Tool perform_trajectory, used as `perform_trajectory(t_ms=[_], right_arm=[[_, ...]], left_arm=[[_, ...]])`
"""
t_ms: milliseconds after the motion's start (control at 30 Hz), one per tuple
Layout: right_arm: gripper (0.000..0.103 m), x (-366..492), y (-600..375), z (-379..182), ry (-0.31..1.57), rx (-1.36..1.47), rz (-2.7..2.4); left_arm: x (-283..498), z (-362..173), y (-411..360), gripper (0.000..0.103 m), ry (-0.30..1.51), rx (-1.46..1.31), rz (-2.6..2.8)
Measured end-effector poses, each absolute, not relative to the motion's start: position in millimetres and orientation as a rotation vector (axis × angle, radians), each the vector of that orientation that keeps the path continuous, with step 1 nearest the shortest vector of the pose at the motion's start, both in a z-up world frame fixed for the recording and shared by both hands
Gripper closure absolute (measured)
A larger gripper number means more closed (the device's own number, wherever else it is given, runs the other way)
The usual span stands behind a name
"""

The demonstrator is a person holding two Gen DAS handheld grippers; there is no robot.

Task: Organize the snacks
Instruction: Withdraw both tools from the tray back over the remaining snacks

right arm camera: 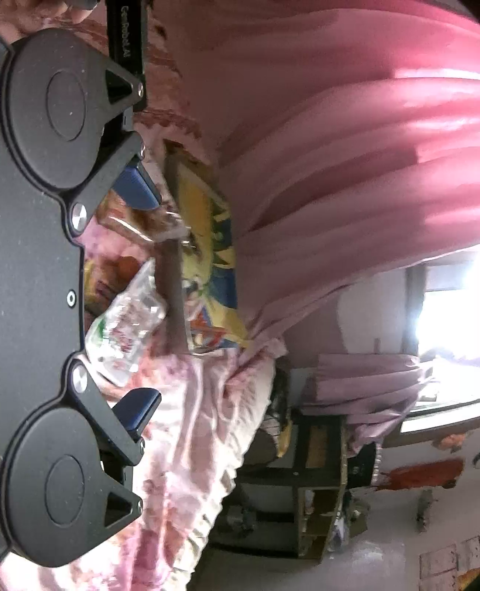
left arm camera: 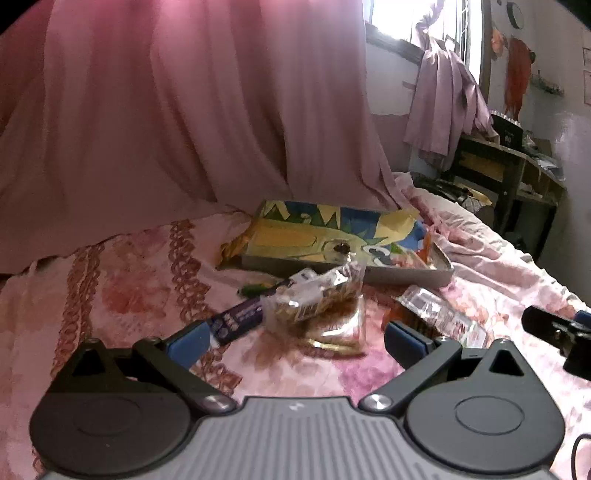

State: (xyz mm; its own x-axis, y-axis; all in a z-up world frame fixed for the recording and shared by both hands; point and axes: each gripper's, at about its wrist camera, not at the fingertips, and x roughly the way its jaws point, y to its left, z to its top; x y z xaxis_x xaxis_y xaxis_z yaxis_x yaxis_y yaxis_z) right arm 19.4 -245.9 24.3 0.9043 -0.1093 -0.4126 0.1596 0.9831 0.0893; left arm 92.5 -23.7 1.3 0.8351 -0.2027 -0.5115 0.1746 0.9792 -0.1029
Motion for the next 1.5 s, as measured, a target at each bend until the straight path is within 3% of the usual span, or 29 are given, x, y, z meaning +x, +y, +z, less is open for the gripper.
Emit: perform_trajectory(t_ms=[633,1500], right_arm=[[0.001,4,-217,1,0.573,0.029,-0.134],[0.001,33,-216,-9,0.696,0.017,-0.125]], left_arm=[[65,-21,-11,0.0,0.587,-0.026,-0.203],[95,-38,-8,0.0,0.668,-0.015,-0.195]])
